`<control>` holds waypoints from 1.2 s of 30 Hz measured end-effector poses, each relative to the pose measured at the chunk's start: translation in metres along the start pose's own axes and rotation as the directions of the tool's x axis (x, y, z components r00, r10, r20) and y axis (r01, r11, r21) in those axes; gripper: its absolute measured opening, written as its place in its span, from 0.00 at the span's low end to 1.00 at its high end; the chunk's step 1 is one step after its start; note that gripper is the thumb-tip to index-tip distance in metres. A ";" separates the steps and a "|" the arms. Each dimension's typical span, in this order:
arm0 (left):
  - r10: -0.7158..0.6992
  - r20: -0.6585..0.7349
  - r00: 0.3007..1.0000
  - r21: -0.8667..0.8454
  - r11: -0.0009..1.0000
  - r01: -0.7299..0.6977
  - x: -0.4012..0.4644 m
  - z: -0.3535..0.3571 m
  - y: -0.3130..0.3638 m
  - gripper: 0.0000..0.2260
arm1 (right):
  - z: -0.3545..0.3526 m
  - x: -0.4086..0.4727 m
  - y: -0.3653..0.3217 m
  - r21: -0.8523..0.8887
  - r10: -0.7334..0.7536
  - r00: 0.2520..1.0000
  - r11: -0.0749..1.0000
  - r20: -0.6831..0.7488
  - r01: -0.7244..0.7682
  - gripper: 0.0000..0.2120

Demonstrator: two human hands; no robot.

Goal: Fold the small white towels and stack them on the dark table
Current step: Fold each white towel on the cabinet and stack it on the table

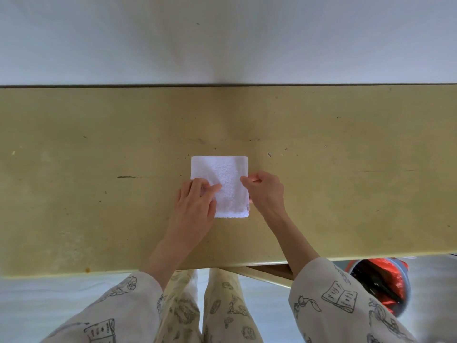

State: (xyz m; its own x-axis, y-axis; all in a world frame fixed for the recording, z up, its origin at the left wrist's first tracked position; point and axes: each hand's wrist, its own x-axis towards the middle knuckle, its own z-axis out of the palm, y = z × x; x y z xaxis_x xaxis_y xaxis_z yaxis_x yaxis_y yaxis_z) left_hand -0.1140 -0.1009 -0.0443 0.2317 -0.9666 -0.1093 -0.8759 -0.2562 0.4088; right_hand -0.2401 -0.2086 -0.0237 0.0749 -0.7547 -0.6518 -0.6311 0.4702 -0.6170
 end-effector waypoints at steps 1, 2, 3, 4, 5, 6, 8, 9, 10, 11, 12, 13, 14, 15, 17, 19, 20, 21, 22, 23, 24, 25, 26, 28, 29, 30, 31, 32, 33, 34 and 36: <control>0.009 0.006 1.000 0.008 1.000 -0.009 -0.001 0.000 -0.001 0.16 | -0.001 0.001 0.000 0.001 0.009 1.000 1.000 0.009 -0.009 0.07; 0.020 0.011 1.000 0.016 1.000 -0.021 -0.002 0.001 -0.002 0.17 | -0.002 0.003 -0.001 -0.005 0.015 1.000 1.000 0.018 -0.015 0.06; 0.029 0.018 0.999 0.023 0.999 -0.030 -0.003 0.001 -0.003 0.17 | -0.003 0.003 -0.001 -0.018 0.019 0.999 1.000 0.031 -0.018 0.05; 0.036 0.025 0.999 0.030 0.999 -0.037 -0.004 0.001 -0.004 0.17 | -0.004 0.004 -0.002 -0.029 0.023 0.999 0.999 0.047 -0.021 0.04; 0.039 0.029 0.999 0.036 0.999 -0.041 -0.004 0.002 -0.005 0.18 | -0.006 0.003 -0.002 -0.040 0.027 0.998 0.999 0.065 -0.024 0.04; 0.040 0.033 0.999 0.040 0.998 -0.041 -0.005 0.002 -0.006 0.18 | -0.007 0.002 -0.003 -0.053 0.033 0.996 0.998 0.088 -0.029 0.05; 0.037 0.048 0.998 0.047 0.998 -0.039 -0.006 0.002 -0.007 0.18 | -0.011 -0.003 -0.004 -0.114 0.049 0.990 0.993 0.135 -0.033 0.09; 0.039 0.053 0.998 0.050 0.998 -0.041 -0.006 0.002 -0.007 0.19 | -0.012 -0.006 -0.003 -0.153 0.053 0.987 0.988 0.155 -0.029 0.10; 0.042 0.058 0.997 0.051 0.998 -0.045 -0.006 0.002 -0.007 0.19 | -0.013 -0.010 -0.002 -0.187 0.058 0.984 0.982 0.171 -0.025 0.10; 0.045 0.065 0.997 0.050 0.998 -0.049 -0.006 0.002 -0.008 0.19 | -0.014 -0.013 0.000 -0.210 0.065 0.981 0.977 0.184 -0.026 0.09; 0.048 0.072 0.996 0.049 0.997 -0.051 -0.006 0.002 -0.009 0.19 | -0.015 -0.015 0.002 -0.222 0.078 0.978 0.975 0.194 -0.034 0.08; 0.050 0.076 0.996 0.047 0.997 -0.054 -0.006 0.002 -0.009 0.19 | -0.015 -0.016 0.004 -0.229 0.094 0.975 0.972 0.199 -0.047 0.07; 0.055 0.076 0.996 0.043 0.997 -0.058 -0.007 0.003 -0.010 0.20 | -0.016 -0.018 0.006 -0.230 0.107 0.974 0.971 0.200 -0.060 0.08; 0.061 0.074 0.995 0.042 0.997 -0.064 -0.007 0.003 -0.011 0.20 | -0.016 -0.019 0.007 -0.231 0.116 0.973 0.970 0.198 -0.069 0.08; 0.071 0.071 0.995 0.043 0.996 -0.074 -0.008 0.004 -0.012 0.20 | -0.017 -0.021 0.008 -0.235 0.118 0.975 0.969 0.187 -0.072 0.06; 0.073 0.066 0.995 0.047 0.996 -0.076 -0.008 0.005 -0.013 0.20 | -0.017 -0.022 0.009 -0.235 0.117 0.977 0.969 0.179 -0.073 0.04; 0.071 0.062 0.996 0.050 0.996 -0.074 -0.008 0.005 -0.014 0.20 | -0.017 -0.023 0.009 -0.235 0.117 0.977 0.969 0.178 -0.073 0.04; 0.070 0.058 0.996 0.054 0.996 -0.073 -0.008 0.005 -0.014 0.20 | -0.017 -0.024 0.010 -0.238 0.112 0.978 0.969 0.176 -0.068 0.03; 0.070 0.057 0.996 0.059 0.996 -0.073 -0.008 0.005 -0.013 0.20 | -0.017 -0.024 0.010 -0.243 0.103 0.980 0.968 0.172 -0.059 0.03; 0.071 0.058 0.996 0.062 0.995 -0.075 -0.009 0.005 -0.013 0.21 | -0.016 -0.024 0.010 -0.248 0.091 0.981 0.968 0.168 -0.048 0.03; 0.073 0.061 0.995 0.061 0.995 -0.077 -0.009 0.004 -0.012 0.21 | -0.015 -0.024 0.011 -0.252 0.080 0.983 0.967 0.165 -0.036 0.02; 0.078 0.062 0.995 0.054 0.995 -0.081 -0.010 0.004 -0.012 0.22 | -0.015 -0.024 0.012 -0.255 0.069 0.984 0.967 0.163 -0.025 0.02; 0.088 0.062 0.994 0.044 0.995 -0.091 -0.012 0.004 -0.013 0.22 | -0.014 -0.024 0.013 -0.260 0.060 0.985 0.966 0.160 -0.017 0.02; 0.125 0.058 0.990 0.023 0.992 -0.126 -0.018 0.004 -0.016 0.23 | -0.012 -0.023 0.016 -0.266 0.052 0.987 0.964 0.152 -0.009 0.02; 0.135 0.054 0.989 0.017 0.990 -0.137 -0.021 0.005 -0.019 0.23 | -0.011 -0.023 0.018 -0.266 0.051 0.988 0.964 0.148 -0.010 0.02; 0.129 0.049 0.990 0.017 0.991 -0.130 -0.025 0.005 -0.021 0.23 | -0.010 -0.022 0.019 -0.264 0.052 0.988 0.965 0.143 -0.013 0.02; 0.109 0.042 0.993 0.021 0.994 -0.110 -0.028 0.004 -0.023 0.23 | -0.010 -0.022 0.020 -0.264 0.052 0.989 0.964 0.140 -0.013 0.03; 0.084 0.036 0.996 0.025 0.996 -0.085 -0.031 0.004 -0.024 0.23 | -0.010 -0.023 0.021 -0.264 0.046 0.990 0.964 0.136 -0.009 0.02; 0.063 0.031 0.998 0.031 0.997 -0.064 -0.033 0.004 -0.025 0.24 | -0.009 -0.024 0.021 -0.268 0.039 0.991 0.963 0.126 -0.004 0.03; 0.049 0.025 0.998 0.040 0.998 -0.050 -0.035 0.004 -0.025 0.24 | -0.007 -0.027 0.020 -0.290 0.021 0.996 0.957 0.091 0.006 0.06; 0.041 0.012 0.999 0.046 0.998 -0.041 -0.037 0.005 -0.024 0.25 | 0.000 -0.034 0.024 -0.456 -0.202 0.976 0.878 -0.077 0.145 0.12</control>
State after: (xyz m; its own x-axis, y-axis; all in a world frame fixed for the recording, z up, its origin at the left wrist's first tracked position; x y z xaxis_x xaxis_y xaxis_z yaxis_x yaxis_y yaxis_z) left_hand -0.1038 -0.0587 -0.0545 0.1907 -0.9762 -0.1032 -0.9032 -0.2157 0.3711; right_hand -0.2575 -0.1718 -0.0161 0.1407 -0.8670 -0.4780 -0.8952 0.0948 -0.4354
